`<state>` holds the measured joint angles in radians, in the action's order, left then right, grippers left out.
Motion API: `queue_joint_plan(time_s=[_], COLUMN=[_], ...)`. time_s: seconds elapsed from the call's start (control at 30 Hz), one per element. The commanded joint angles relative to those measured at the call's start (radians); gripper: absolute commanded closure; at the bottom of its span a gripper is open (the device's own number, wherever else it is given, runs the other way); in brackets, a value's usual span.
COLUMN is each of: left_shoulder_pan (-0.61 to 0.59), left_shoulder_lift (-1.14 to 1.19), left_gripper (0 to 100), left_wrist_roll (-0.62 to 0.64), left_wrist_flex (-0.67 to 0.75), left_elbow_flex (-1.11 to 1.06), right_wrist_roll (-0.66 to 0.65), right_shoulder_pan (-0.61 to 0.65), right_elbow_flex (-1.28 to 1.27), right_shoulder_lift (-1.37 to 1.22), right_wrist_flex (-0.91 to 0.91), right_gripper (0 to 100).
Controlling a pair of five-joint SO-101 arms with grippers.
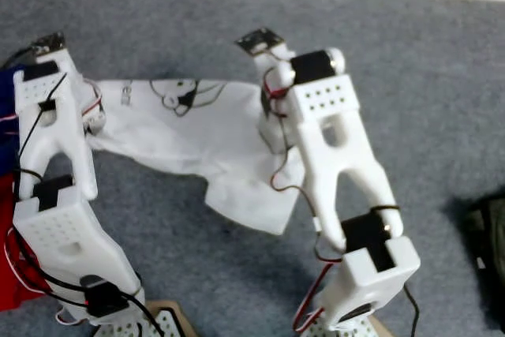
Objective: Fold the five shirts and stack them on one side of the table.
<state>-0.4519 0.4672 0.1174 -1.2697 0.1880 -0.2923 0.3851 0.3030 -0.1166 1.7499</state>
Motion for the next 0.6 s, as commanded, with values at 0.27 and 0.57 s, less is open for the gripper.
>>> queue_joint_plan(time_s=[0.27,0.57], left_shoulder_pan=[-0.007,-0.035], left_shoulder_lift=[-0.058,-0.058], left_gripper=[99,99], left_wrist_roll=[-0.012,-0.012], left_wrist_flex=[0.213,0.307], left_elbow_flex=[-0.125,-0.166], right_wrist_roll=[0.043,0.091], right_shoulder_pan=[0.031,0.124], right_elbow_flex=[0.053,-0.125], right_shoulder_lift=[0.188,0.189], right_wrist_flex=[0.015,0.015], right_gripper=[99.1,99.1])
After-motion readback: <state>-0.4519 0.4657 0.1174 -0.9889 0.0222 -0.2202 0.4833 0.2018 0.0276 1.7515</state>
